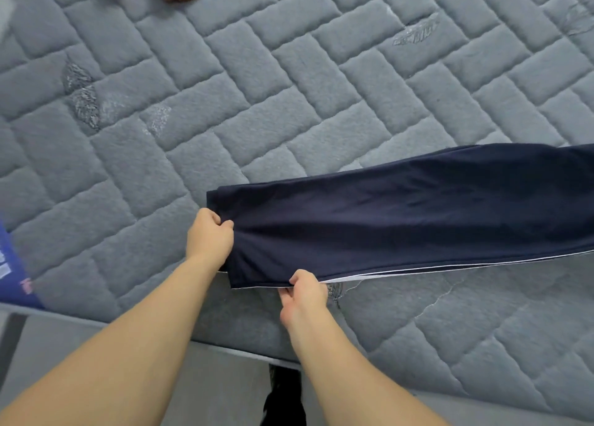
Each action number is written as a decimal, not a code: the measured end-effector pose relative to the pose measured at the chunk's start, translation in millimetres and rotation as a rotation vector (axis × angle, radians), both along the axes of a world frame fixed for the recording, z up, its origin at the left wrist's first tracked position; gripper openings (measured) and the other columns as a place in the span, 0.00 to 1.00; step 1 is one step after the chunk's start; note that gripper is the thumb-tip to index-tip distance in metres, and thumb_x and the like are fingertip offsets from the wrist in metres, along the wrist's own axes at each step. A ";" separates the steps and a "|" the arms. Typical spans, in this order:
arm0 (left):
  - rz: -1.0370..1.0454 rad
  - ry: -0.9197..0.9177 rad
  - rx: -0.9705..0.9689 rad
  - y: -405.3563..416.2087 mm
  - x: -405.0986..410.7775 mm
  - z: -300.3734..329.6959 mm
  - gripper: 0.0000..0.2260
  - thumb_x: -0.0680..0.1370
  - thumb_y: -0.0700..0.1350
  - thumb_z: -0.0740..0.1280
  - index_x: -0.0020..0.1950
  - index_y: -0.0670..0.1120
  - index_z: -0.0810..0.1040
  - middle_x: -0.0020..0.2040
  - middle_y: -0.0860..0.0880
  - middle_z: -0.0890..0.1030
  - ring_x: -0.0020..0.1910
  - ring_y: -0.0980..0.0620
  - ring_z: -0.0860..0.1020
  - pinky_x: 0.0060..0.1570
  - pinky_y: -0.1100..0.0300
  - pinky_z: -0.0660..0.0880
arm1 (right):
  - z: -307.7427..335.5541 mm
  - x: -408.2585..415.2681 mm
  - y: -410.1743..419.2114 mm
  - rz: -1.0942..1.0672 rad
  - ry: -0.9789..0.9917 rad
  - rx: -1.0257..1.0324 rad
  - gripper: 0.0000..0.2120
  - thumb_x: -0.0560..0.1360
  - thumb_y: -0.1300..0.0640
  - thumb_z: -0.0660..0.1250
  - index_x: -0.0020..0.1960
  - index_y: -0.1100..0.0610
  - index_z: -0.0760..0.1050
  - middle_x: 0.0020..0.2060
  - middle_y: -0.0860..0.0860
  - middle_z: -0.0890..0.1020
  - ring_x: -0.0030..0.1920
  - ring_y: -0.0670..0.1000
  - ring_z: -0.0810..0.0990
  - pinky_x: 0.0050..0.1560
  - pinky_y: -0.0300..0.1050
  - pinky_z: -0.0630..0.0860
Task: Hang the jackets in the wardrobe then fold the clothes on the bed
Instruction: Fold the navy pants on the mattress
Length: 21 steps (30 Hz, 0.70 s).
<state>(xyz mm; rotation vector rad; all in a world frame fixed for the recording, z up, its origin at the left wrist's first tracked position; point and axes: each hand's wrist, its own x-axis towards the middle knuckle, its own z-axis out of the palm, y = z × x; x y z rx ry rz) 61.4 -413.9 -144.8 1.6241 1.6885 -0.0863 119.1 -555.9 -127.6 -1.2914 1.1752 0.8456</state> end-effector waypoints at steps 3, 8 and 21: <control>-0.057 0.035 0.062 17.1 -16.7 0.2 0.07 0.78 0.41 0.64 0.42 0.45 0.67 0.41 0.44 0.75 0.41 0.44 0.71 0.35 0.53 0.62 | 3.8 -16.2 12.6 0.015 0.060 0.078 0.19 0.72 0.74 0.57 0.61 0.63 0.68 0.51 0.60 0.76 0.37 0.56 0.75 0.46 0.52 0.79; -0.037 -0.071 -0.048 27.9 -19.5 2.2 0.07 0.77 0.46 0.66 0.42 0.46 0.71 0.44 0.44 0.80 0.43 0.43 0.78 0.47 0.51 0.74 | 2.5 -35.7 22.6 0.039 0.159 0.230 0.10 0.75 0.66 0.66 0.56 0.60 0.75 0.52 0.58 0.83 0.46 0.57 0.82 0.51 0.51 0.80; -0.329 -0.013 -0.008 48.8 1.2 0.9 0.07 0.81 0.45 0.60 0.54 0.43 0.73 0.59 0.41 0.78 0.57 0.41 0.75 0.49 0.55 0.67 | -0.4 -52.0 19.7 0.712 0.237 0.225 0.28 0.84 0.43 0.47 0.58 0.63 0.75 0.39 0.54 0.86 0.43 0.52 0.84 0.42 0.45 0.78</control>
